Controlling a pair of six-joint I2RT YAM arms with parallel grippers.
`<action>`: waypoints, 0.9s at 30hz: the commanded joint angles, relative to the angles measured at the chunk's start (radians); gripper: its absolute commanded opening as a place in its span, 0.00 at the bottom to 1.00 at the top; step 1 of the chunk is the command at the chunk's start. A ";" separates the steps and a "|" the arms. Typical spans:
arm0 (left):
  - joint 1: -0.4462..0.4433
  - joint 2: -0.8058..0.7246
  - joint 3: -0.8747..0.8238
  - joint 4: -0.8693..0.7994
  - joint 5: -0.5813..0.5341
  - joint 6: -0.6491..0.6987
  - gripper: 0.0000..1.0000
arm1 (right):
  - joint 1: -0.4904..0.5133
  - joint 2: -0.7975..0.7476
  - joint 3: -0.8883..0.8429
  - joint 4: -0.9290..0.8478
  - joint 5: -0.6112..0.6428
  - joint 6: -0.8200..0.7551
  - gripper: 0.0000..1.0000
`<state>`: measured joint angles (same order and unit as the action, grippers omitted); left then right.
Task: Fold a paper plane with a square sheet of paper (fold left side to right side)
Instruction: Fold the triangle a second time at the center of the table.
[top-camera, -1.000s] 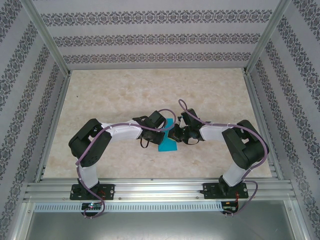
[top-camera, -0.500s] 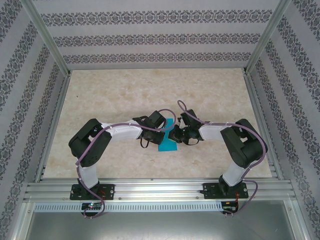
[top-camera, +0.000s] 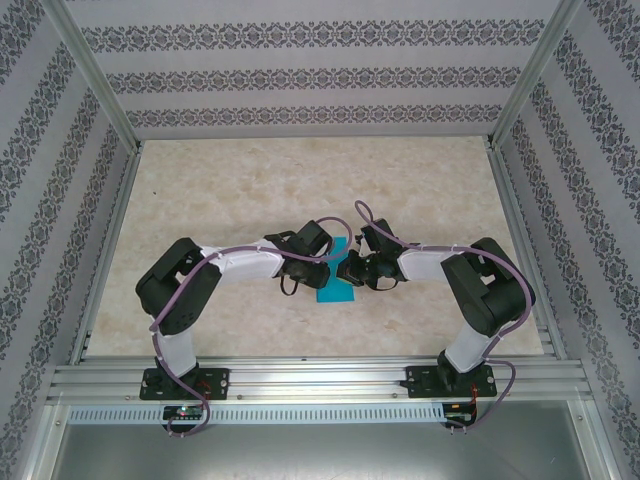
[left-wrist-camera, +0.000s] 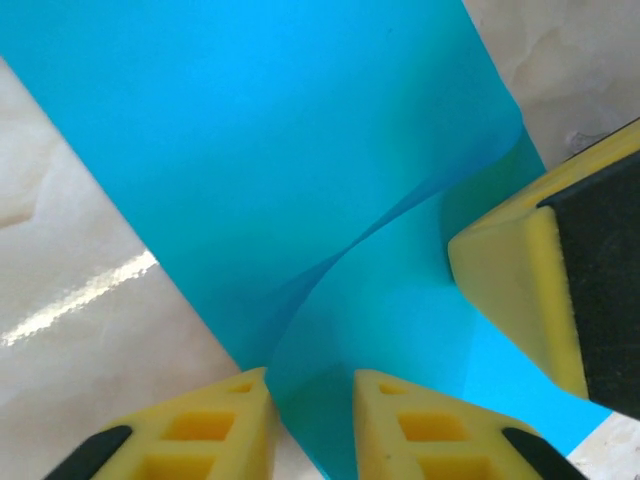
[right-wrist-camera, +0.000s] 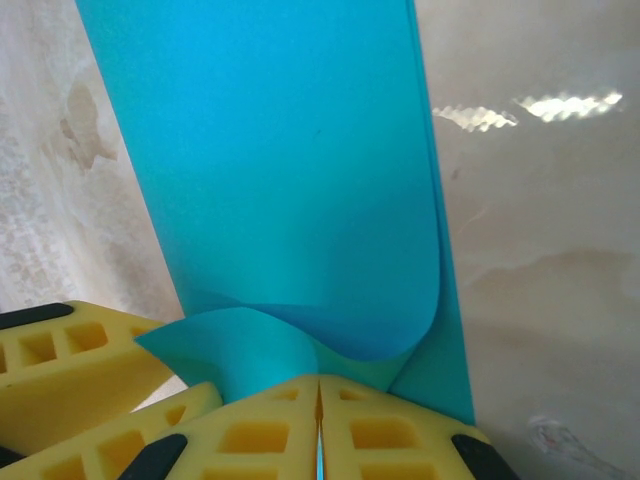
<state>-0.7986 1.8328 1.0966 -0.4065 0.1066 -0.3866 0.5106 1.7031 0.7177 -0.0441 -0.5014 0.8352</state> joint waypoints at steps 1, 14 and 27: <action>0.013 -0.080 0.029 -0.048 -0.032 -0.014 0.31 | 0.009 0.030 -0.021 -0.051 0.052 -0.028 0.10; -0.004 -0.273 -0.134 0.106 0.156 -0.145 0.35 | 0.009 0.028 -0.022 -0.051 0.054 -0.030 0.10; -0.045 -0.139 -0.119 0.221 0.232 -0.195 0.35 | 0.009 0.024 -0.018 -0.058 0.055 -0.034 0.10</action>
<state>-0.8330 1.6714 0.9520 -0.2455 0.3107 -0.5598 0.5106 1.7031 0.7177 -0.0441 -0.5014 0.8272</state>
